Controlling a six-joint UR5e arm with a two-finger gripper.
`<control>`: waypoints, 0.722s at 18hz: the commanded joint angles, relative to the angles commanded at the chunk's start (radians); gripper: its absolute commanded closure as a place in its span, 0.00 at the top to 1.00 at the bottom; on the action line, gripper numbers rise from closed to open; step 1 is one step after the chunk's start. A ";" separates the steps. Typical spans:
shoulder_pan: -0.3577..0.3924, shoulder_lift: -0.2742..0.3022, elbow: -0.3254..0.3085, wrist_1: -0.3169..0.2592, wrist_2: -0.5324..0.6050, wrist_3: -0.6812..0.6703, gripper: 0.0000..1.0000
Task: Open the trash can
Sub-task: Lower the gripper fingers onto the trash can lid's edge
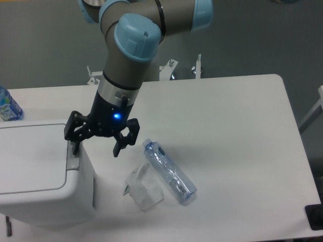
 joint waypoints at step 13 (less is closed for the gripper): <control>-0.002 -0.008 -0.003 0.002 0.000 0.000 1.00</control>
